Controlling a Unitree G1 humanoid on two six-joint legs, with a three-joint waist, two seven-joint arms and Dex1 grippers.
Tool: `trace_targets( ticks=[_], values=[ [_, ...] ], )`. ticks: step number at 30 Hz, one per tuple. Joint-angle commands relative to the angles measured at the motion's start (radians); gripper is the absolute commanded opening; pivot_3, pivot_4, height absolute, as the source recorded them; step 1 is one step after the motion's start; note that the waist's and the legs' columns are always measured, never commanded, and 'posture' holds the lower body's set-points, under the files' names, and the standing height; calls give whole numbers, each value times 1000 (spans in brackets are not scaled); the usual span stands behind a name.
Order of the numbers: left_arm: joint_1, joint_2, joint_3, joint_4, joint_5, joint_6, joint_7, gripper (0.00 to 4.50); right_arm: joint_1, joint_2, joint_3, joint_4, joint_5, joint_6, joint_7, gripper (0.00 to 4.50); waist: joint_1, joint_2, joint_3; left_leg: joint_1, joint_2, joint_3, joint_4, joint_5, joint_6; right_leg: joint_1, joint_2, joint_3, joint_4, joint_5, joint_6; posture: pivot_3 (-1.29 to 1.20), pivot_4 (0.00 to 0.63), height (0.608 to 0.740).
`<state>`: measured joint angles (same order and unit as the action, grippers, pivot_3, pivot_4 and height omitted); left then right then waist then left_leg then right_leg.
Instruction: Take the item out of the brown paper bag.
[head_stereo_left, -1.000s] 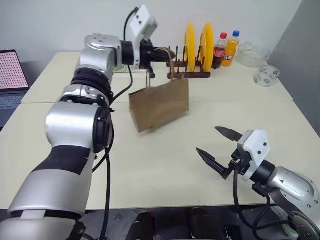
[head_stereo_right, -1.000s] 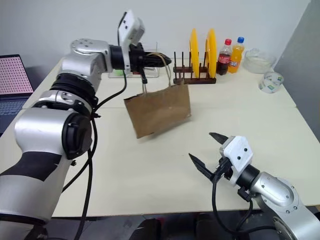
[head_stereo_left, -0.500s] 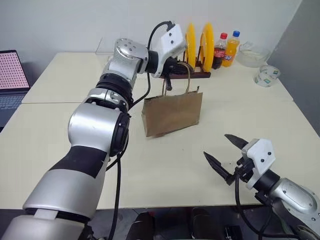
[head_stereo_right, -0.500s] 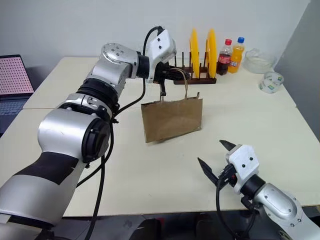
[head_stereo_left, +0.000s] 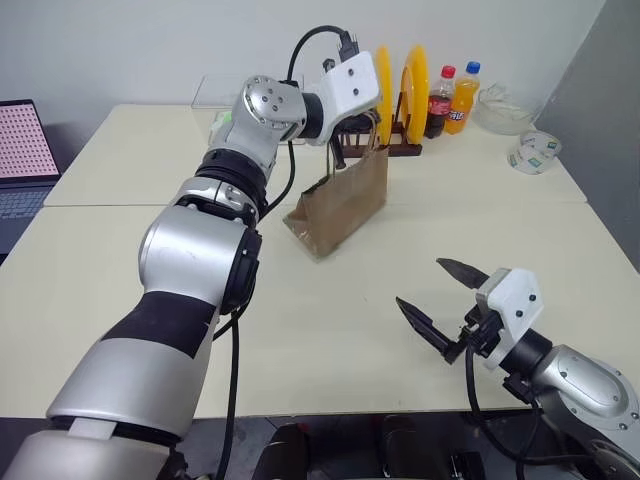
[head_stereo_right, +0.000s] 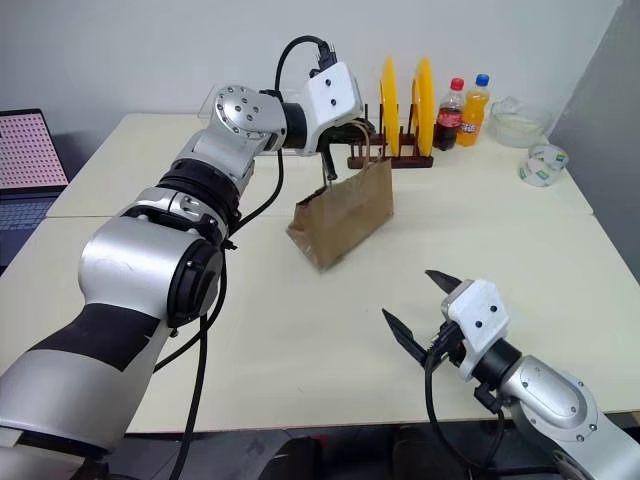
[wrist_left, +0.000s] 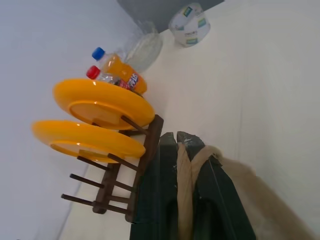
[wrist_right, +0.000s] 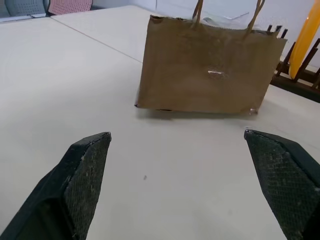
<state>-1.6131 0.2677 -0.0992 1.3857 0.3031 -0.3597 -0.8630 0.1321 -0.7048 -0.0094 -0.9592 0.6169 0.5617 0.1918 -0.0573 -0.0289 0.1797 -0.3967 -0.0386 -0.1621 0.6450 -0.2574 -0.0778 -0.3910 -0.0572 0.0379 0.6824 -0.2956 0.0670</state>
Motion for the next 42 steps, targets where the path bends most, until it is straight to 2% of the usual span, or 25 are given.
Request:
trace_targets(
  ticks=[1,17,22,31,42],
  values=[
    [-54,-2,5,-25,4,-44,17,29,-26,21,-30,-88,45,12,-6,4500,0,0,0,0,0,0,0,0,0,0,0,0,0,0,0,0,150,740],
    [-55,-33,74,-33,-78,-18,-237,29,-44,25,-32,-88,81,54,13,4500,0,0,0,0,0,0,0,0,0,0,0,0,0,0,0,0,150,740],
    [-30,-19,34,-33,-39,-50,-271,29,-35,11,-24,-88,87,65,10,4500,-1,0,0,0,0,0,0,0,0,0,0,0,1,0,0,0,150,740],
    [-37,13,-103,-29,122,-196,-33,29,-83,23,-15,-66,83,112,7,4500,-1,0,0,0,0,0,1,0,0,0,0,0,1,0,0,0,150,740],
    [-53,-1,-150,-22,190,-286,178,29,-136,78,-22,-54,104,154,-10,4500,0,0,0,0,0,0,1,0,0,0,0,0,1,0,0,0,150,740]
  ],
)
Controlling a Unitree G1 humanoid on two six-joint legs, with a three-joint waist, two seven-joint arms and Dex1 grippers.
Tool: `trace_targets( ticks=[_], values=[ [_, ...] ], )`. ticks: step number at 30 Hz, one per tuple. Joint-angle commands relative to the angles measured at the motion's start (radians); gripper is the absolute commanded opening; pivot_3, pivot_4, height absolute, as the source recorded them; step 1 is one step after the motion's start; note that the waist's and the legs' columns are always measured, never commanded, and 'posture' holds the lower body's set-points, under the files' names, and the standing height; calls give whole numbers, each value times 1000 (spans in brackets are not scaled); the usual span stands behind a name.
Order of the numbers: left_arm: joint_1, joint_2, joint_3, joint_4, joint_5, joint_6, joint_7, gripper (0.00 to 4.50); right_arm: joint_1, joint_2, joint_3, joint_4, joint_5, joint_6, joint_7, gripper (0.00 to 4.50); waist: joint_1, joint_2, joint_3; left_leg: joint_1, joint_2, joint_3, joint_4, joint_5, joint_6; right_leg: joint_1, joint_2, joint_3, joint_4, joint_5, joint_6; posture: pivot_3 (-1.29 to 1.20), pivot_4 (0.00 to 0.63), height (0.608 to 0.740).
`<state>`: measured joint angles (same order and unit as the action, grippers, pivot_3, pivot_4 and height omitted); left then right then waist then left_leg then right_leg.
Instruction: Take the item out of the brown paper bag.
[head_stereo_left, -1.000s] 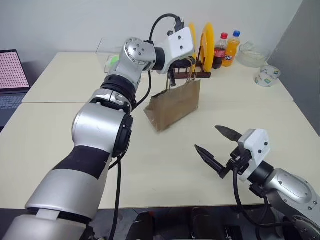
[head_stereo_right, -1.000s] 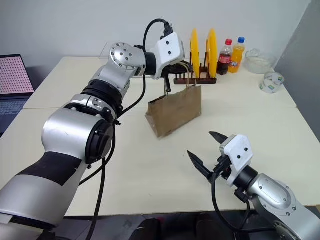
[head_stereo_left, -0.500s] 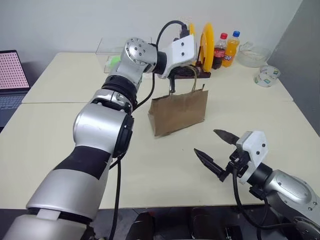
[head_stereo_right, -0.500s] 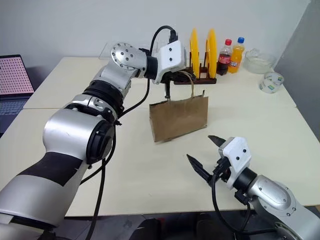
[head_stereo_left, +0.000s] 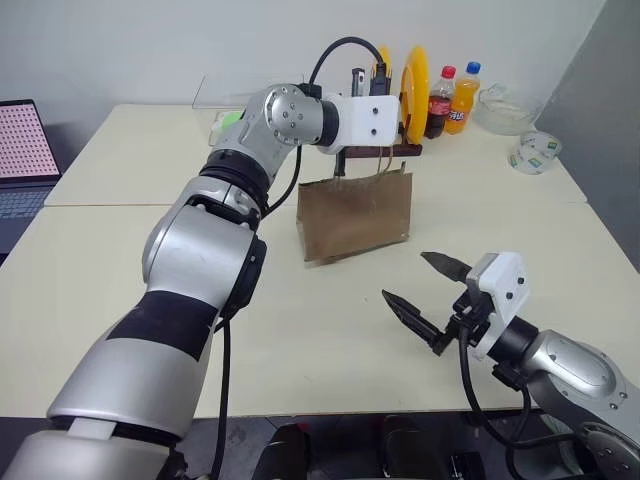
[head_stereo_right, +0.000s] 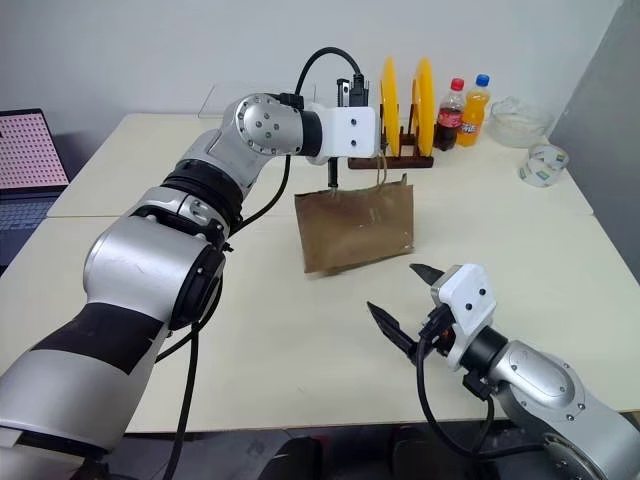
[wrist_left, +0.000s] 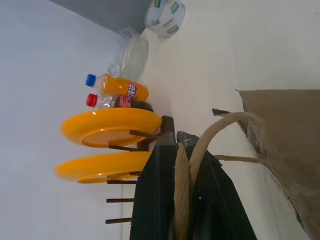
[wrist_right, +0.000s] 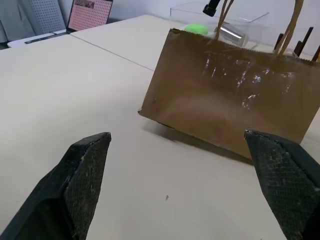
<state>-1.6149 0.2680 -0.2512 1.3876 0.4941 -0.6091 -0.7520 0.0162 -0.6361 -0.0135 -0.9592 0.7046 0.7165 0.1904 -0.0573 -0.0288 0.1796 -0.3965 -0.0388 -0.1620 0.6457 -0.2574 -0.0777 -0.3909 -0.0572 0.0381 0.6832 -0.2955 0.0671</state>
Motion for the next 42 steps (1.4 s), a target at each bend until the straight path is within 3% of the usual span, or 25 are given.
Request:
trace_targets(
  ticks=[1,9,23,42],
  values=[
    [-54,0,-4,-24,8,-44,85,29,-22,12,-20,-53,15,2,-10,4500,0,0,0,0,0,0,0,0,0,0,0,0,0,0,0,0,150,740],
    [-60,0,-36,-20,50,-82,164,29,-11,16,-30,-60,17,27,-18,4500,0,0,0,0,0,0,0,0,0,0,0,0,0,0,0,0,150,740],
    [-41,-5,-19,-20,23,-151,121,29,38,-4,-22,-77,7,37,-6,4500,0,0,0,0,0,0,0,0,0,0,0,0,0,0,0,0,150,740],
    [-10,-5,-20,-21,5,-161,69,29,-17,22,-48,-48,-46,27,-44,4500,0,0,0,0,0,0,0,0,0,0,0,0,0,0,0,0,150,740]
  ],
)
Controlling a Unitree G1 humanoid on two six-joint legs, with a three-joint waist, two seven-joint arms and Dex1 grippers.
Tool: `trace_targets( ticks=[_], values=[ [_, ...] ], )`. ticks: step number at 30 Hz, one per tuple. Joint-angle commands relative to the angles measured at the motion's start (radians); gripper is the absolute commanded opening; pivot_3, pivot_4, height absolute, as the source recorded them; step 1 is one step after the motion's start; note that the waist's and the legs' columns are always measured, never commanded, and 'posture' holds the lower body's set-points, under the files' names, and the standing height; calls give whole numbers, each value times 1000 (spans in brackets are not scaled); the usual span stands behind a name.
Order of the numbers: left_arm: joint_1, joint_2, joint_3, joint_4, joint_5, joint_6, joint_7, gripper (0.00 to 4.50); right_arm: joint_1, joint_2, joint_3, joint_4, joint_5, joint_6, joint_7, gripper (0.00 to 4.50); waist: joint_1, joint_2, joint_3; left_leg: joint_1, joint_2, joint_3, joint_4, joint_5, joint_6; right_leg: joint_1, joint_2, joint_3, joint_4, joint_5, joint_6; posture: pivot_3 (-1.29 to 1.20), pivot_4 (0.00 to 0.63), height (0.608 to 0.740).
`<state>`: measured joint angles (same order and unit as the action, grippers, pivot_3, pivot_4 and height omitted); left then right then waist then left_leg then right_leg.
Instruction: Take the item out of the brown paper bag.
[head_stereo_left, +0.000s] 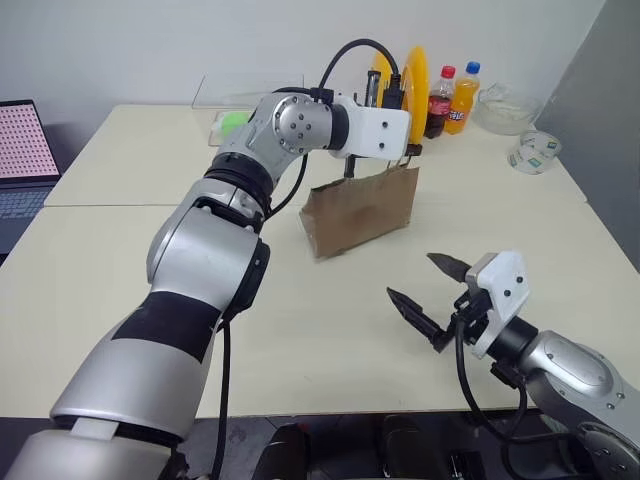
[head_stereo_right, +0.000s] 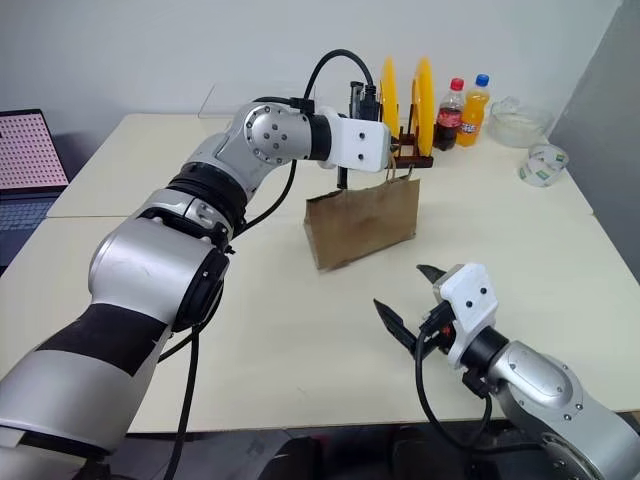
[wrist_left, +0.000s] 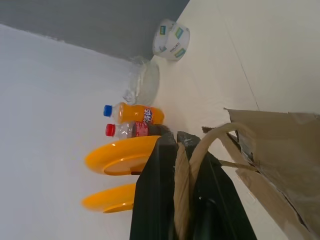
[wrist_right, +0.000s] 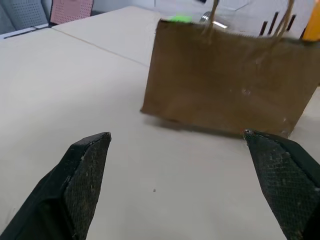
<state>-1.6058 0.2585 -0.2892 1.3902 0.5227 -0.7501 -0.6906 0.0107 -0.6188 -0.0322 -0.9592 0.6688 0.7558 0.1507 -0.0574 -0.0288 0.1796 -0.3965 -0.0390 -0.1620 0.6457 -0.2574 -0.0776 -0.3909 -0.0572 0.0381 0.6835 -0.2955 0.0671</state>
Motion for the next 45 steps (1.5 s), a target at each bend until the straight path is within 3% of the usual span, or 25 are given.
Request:
trace_targets(
  ticks=[1,6,7,15,22,23,38,45],
  values=[
    [-18,4,18,-24,-24,-20,6,29,-12,5,-30,-48,-11,-12,-3,4500,0,0,0,0,0,0,0,0,0,0,0,0,0,0,0,0,150,740],
    [-5,1,32,-20,-42,9,-37,29,-15,12,-22,-45,-21,-8,1,4500,0,0,0,0,0,0,0,0,0,0,0,0,0,0,0,0,150,740],
    [-4,1,38,-20,-49,18,-44,212,-15,13,-22,-45,-23,-8,2,4500,0,0,0,0,0,0,0,0,0,0,0,0,0,0,0,0,150,740],
    [3,16,81,-23,-103,80,-113,2291,-24,19,-9,-38,-24,-4,10,4500,-1,0,0,0,0,0,0,0,0,0,0,0,0,0,0,0,150,740],
    [16,22,215,-33,-256,201,-316,4361,-33,19,0,-29,-27,-1,20,4500,-1,0,0,1,0,0,0,0,0,0,0,0,1,0,0,0,150,740],
    [20,24,230,-35,-274,222,-346,4487,-36,19,2,-28,-28,-1,21,4500,-2,0,0,1,0,0,0,0,0,0,0,0,1,0,0,0,150,740],
    [143,143,365,-92,-468,587,-646,4487,-48,0,15,-11,-31,-1,73,4500,-12,1,0,2,0,0,1,0,0,0,0,0,5,0,0,0,150,740],
    [221,181,393,-160,-528,677,-677,4487,-84,-12,41,11,-49,-17,125,4500,-23,1,0,3,0,0,2,0,0,0,0,0,6,0,0,0,150,740]
  ],
)
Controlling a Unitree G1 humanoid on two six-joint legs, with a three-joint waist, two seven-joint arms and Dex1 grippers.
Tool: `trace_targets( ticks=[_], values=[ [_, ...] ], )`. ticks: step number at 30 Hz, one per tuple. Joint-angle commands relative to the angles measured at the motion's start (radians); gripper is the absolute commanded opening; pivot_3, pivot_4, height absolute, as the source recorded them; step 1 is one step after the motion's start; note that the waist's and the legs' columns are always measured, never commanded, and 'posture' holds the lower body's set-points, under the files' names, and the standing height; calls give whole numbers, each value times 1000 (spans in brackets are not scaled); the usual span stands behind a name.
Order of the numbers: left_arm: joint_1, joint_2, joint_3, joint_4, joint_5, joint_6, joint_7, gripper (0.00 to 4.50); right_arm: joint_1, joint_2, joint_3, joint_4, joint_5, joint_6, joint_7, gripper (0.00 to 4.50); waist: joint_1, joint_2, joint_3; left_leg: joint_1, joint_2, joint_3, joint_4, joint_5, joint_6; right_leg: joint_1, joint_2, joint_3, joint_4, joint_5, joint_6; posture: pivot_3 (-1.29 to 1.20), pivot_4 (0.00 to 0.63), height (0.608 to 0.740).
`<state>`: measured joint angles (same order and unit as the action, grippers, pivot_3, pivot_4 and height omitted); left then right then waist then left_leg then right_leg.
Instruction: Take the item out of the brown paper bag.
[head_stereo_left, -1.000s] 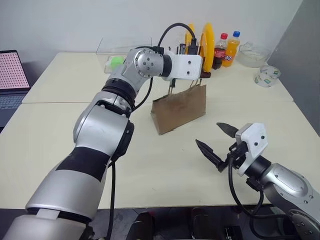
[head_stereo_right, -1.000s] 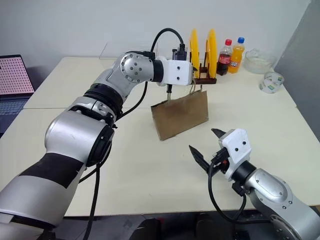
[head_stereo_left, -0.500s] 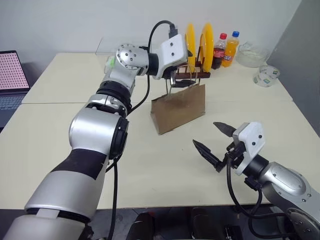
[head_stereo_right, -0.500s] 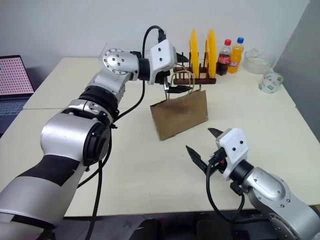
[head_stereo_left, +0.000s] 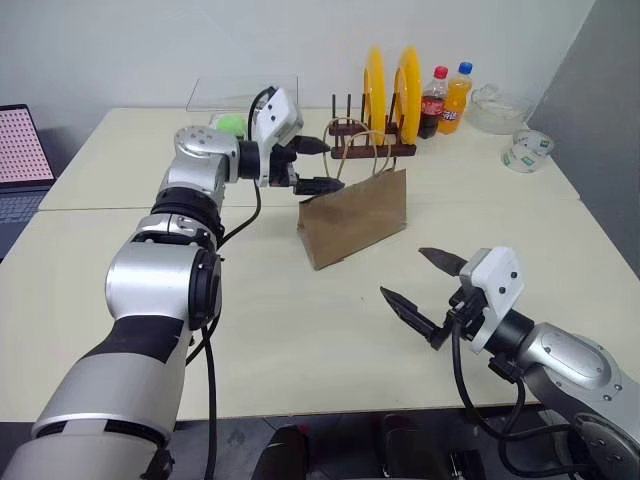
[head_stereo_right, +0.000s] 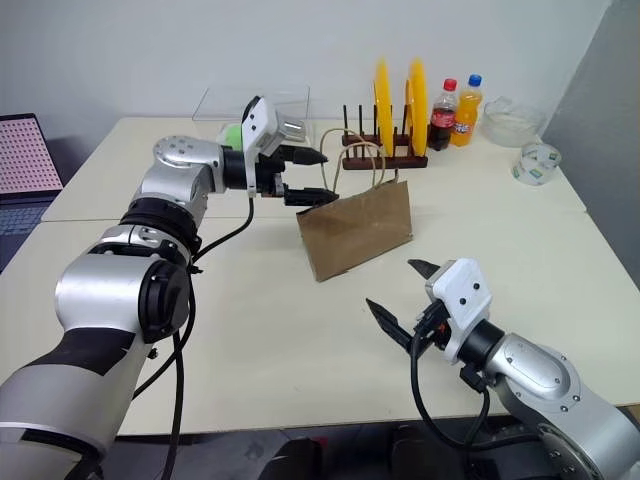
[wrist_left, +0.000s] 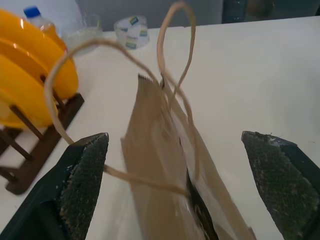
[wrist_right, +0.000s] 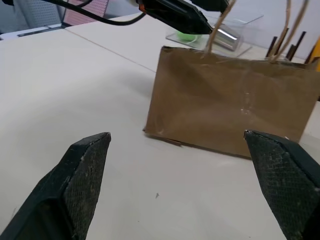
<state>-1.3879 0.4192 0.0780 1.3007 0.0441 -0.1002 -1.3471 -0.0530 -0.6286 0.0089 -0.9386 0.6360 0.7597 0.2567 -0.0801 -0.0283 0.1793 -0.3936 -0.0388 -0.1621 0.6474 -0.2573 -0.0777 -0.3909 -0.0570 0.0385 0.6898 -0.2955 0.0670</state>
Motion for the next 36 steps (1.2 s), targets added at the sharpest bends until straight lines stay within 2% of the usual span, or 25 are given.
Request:
trace_targets(
  ticks=[1,15,22,25,36],
  values=[
    [15,22,28,-83,-58,32,-21,4487,-25,-1,2,-7,-19,-22,23,4500,-1,0,0,0,0,0,0,0,0,0,0,0,0,0,0,0,150,740],
    [282,71,-16,-397,-124,227,-29,4487,-40,15,24,10,-46,-23,69,4500,-2,0,0,1,0,0,0,0,0,0,0,1,1,0,0,0,150,740],
    [293,40,-60,-346,-101,207,15,4487,-75,16,46,24,-65,-19,91,4500,-1,0,0,1,0,0,0,0,0,0,0,1,1,0,0,0,150,740],
    [274,45,-69,-311,-97,193,27,3920,-75,16,42,20,-67,-15,94,4500,-1,0,0,1,0,0,0,0,0,0,0,1,1,0,0,0,150,740],
    [169,28,-95,-167,-61,61,54,592,-91,12,57,-11,-61,-4,103,4500,-1,0,0,1,0,0,0,0,0,0,0,1,1,0,0,0,150,740]
  ],
)
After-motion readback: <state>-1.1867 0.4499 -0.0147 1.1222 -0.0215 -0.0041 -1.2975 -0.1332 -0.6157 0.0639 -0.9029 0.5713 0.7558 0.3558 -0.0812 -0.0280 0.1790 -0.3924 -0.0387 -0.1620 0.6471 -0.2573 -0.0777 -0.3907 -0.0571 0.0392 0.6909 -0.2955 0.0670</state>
